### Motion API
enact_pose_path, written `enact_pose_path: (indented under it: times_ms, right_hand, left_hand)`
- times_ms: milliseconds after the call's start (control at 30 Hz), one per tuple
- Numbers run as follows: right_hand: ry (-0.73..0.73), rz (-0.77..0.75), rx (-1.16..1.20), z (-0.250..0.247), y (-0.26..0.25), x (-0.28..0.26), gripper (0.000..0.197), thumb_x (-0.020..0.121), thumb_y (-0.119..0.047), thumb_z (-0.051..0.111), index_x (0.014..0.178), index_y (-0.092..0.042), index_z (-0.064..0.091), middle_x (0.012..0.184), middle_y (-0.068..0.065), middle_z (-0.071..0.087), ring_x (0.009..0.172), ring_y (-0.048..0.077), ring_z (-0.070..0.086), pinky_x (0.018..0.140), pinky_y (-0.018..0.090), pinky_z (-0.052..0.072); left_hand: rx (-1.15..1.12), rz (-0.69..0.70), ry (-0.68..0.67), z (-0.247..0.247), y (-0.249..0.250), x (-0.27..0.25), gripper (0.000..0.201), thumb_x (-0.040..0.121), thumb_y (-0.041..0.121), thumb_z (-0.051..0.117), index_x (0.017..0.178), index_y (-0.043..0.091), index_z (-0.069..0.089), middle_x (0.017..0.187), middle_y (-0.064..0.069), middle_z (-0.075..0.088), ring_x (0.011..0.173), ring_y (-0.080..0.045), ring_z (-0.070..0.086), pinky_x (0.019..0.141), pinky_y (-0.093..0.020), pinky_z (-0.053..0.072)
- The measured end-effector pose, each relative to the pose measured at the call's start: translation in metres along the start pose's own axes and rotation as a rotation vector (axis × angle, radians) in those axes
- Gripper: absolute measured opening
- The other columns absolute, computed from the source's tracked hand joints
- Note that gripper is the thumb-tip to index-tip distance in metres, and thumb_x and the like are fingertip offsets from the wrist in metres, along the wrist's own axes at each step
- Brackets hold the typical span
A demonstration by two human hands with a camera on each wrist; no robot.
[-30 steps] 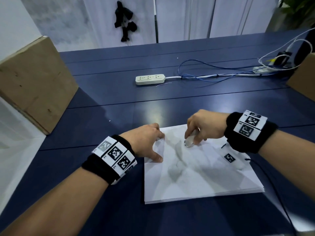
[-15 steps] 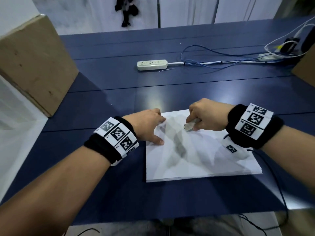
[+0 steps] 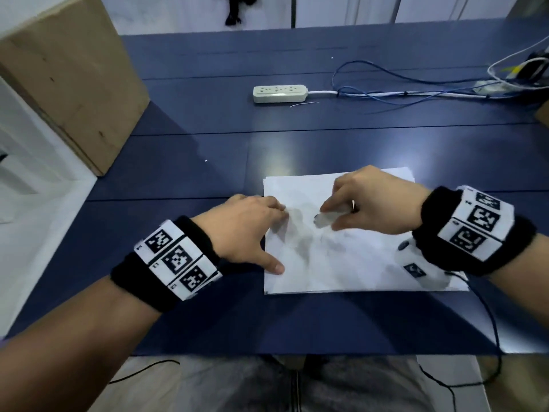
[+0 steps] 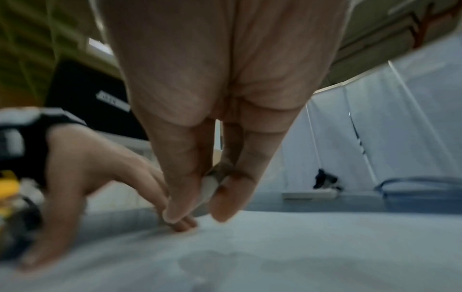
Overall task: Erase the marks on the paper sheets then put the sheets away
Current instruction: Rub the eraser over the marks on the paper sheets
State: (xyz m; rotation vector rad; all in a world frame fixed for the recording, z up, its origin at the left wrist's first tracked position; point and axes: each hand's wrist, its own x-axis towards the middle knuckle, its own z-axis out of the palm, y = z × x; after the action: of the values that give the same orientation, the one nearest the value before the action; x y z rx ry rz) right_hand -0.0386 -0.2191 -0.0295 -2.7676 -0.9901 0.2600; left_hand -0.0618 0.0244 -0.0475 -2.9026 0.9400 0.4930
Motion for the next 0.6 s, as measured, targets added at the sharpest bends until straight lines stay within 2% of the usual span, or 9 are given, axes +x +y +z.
enact_pose_path:
  times_ms: [100, 200, 300, 433, 500, 533, 600]
  right_hand:
    - [-0.091, -0.057, 0.025, 0.008, -0.020, -0.001, 0.028, 0.082, -0.046, 0.066, 0.106, -0.032, 0.073, 0.086, -0.009, 0.059, 0.071, 0.003, 0.046, 0.078, 0.029, 0.047]
    - [-0.033, -0.003, -0.013, 0.009, -0.017, 0.009, 0.028, 0.082, -0.037, 0.067, 0.108, -0.028, 0.073, 0.092, -0.005, 0.064, 0.083, 0.013, 0.055, 0.081, 0.032, 0.049]
    - [-0.031, 0.020, -0.043, 0.007, -0.017, 0.011, 0.027, 0.083, -0.034, 0.066, 0.109, -0.027, 0.073, 0.092, -0.004, 0.066, 0.087, 0.017, 0.058, 0.080, 0.031, 0.049]
    - [-0.099, -0.163, -0.067, 0.015, -0.031, -0.010, 0.025, 0.088, -0.030, 0.060, 0.109, -0.024, 0.072, 0.096, 0.001, 0.059, 0.077, 0.010, 0.039, 0.069, 0.017, 0.033]
    - [-0.158, -0.187, -0.054, 0.012, -0.035, -0.011, 0.027, 0.086, -0.028, 0.063, 0.111, -0.025, 0.071, 0.097, -0.001, 0.060, 0.076, 0.006, 0.038, 0.064, 0.009, 0.029]
    - [-0.172, -0.172, -0.052, 0.010, -0.035, -0.008, 0.029, 0.084, -0.028, 0.065, 0.112, -0.026, 0.071, 0.097, -0.002, 0.062, 0.077, 0.007, 0.041, 0.065, 0.008, 0.029]
    - [-0.155, -0.106, -0.082, 0.007, -0.029, 0.006, 0.030, 0.082, -0.033, 0.065, 0.110, -0.025, 0.072, 0.093, -0.001, 0.067, 0.078, 0.014, 0.052, 0.071, 0.019, 0.038]
  left_hand:
    - [-0.036, 0.004, 0.004, 0.000, 0.001, 0.000, 0.102, 0.068, 0.071, 0.068, 0.150, 0.022, 0.032, 0.150, 0.010, 0.033, 0.135, -0.011, 0.035, 0.111, -0.033, 0.033]
    - [-0.068, -0.003, 0.016, 0.002, 0.000, 0.000, 0.102, 0.067, 0.070, 0.070, 0.148, 0.018, 0.036, 0.145, 0.010, 0.038, 0.132, -0.010, 0.039, 0.109, -0.025, 0.034]
    - [-0.100, -0.011, 0.009, 0.004, -0.001, 0.002, 0.102, 0.064, 0.072, 0.071, 0.145, 0.019, 0.041, 0.141, 0.009, 0.041, 0.129, -0.012, 0.042, 0.107, -0.031, 0.039]
    - [-0.102, -0.002, 0.002, 0.003, -0.002, 0.003, 0.101, 0.063, 0.071, 0.073, 0.144, 0.019, 0.043, 0.144, 0.008, 0.039, 0.132, -0.011, 0.039, 0.108, -0.033, 0.039]
    - [-0.098, 0.000, 0.002, 0.003, -0.002, 0.003, 0.100, 0.062, 0.072, 0.073, 0.143, 0.019, 0.045, 0.143, 0.007, 0.040, 0.130, -0.011, 0.041, 0.106, -0.035, 0.041]
    - [-0.098, -0.004, -0.003, 0.003, -0.002, 0.004, 0.100, 0.062, 0.072, 0.073, 0.142, 0.019, 0.045, 0.142, 0.007, 0.040, 0.130, -0.011, 0.042, 0.105, -0.036, 0.042]
    - [-0.093, -0.017, -0.006, 0.003, -0.002, 0.005, 0.100, 0.060, 0.074, 0.072, 0.140, 0.020, 0.047, 0.137, 0.008, 0.042, 0.126, -0.013, 0.044, 0.102, -0.037, 0.045]
